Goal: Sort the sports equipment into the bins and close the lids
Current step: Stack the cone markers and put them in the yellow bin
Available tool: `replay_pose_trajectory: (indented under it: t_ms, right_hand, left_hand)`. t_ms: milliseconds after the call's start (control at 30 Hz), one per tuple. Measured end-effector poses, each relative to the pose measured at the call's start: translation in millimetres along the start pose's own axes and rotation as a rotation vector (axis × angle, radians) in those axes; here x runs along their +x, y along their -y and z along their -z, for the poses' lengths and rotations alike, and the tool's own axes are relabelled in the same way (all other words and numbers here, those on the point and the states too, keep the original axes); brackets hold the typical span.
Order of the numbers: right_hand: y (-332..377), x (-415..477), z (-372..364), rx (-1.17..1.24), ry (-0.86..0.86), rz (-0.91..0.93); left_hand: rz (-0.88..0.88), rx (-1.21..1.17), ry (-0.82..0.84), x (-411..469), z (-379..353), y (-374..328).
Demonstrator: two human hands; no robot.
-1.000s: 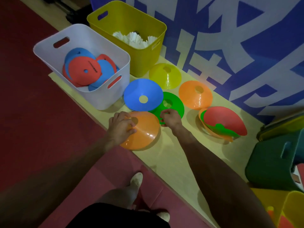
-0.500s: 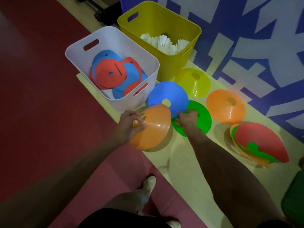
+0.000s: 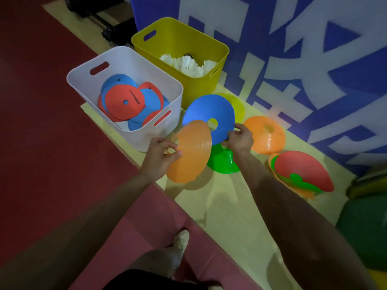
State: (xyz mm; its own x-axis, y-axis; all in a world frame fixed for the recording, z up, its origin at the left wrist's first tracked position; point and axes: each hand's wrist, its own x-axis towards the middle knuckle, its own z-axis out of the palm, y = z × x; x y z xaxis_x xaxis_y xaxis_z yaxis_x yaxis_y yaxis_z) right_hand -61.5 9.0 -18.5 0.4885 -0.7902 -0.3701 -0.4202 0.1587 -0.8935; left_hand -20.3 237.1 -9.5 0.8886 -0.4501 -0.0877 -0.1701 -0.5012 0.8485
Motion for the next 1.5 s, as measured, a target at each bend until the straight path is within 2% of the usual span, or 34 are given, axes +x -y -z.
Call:
replay_pose_trajectory:
  t_ms: [133, 233, 367, 533, 733, 967, 1233, 1367, 1500]
  right_hand:
    - [22.3, -12.5, 56.3, -0.026, -0.069, 0.119]
    - [35.1, -23.6, 109.7, 0.013, -0.148, 0.162]
    - [43.8, -41.5, 185.5, -0.003, -0.305, 0.212]
    - [35.6, -69.7, 288.6, -0.129, -0.501, 0.204]
    - [10.1, -122.2, 414.6, -0.209, -0.621, 0.141]
    - [-58.2, -188.7, 532.4, -0.442, -0.541, 0.037]
    - [-135.0, -238.0, 596.0, -0.716, -0.328, -0.14]
    - [-154.9, -248.5, 602.6, -0.718, -0.286, -0.172]
    - [-161.5, -251.5, 602.6, -0.636, -0.29, -0.188]
  left_hand:
    - [-0.037, -0.077, 0.005, -6.3, -18.5, -32.7]
    - [-0.127, -0.096, 0.025, -13.6, -36.2, -61.6]
    - [-0.219, -0.154, 0.047, -33.6, -65.2, -107.1]
    - [-0.327, -0.11, 0.121, -73.0, -102.1, -159.6]
    - [-0.413, -0.034, 0.299, -147.2, -158.3, -214.3]
    - [-0.546, 0.074, 0.533, -221.4, -228.1, -253.7]
    - [-0.758, 0.259, 0.747, -288.2, -290.8, -262.9]
    - [-0.86, 0.449, 0.816, -306.6, -315.5, -255.9]
    - [-0.833, 0.517, 0.896, -318.4, -331.4, -252.7]
